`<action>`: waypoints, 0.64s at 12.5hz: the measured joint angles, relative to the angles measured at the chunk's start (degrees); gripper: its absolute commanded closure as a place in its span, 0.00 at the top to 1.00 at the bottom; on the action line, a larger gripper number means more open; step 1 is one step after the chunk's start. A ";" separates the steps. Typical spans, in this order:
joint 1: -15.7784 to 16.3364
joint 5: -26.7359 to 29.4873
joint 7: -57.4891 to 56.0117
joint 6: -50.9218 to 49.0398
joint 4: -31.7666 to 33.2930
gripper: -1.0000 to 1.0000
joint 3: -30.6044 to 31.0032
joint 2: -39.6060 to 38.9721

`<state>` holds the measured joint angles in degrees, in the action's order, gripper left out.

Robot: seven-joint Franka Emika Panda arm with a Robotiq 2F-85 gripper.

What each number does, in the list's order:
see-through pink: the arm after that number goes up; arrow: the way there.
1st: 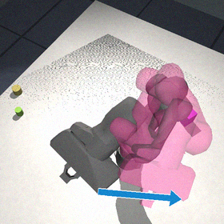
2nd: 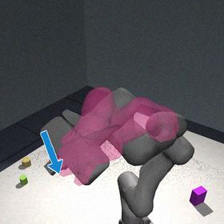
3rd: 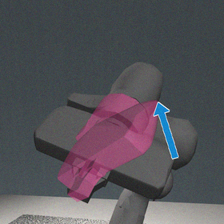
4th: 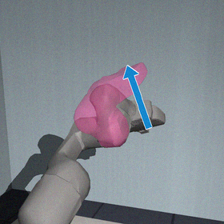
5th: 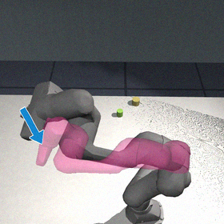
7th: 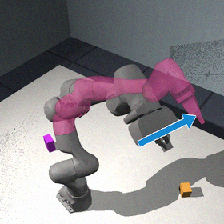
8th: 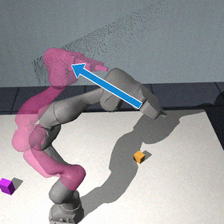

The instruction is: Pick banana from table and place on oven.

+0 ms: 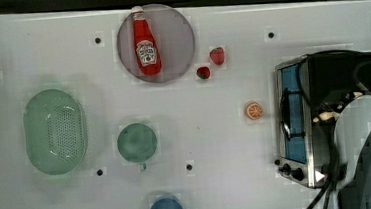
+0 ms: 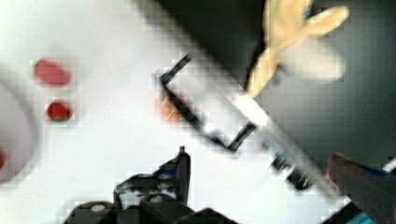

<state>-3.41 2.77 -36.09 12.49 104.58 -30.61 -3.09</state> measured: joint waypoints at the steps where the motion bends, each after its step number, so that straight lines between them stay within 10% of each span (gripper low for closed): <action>1: 0.99 -0.31 2.94 -3.48 -0.22 1.00 2.38 3.13; 8: 4.97 -0.94 36.22 -2.45 1.62 1.00 23.87 14.84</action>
<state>1.55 1.83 0.13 10.04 106.20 -6.73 11.75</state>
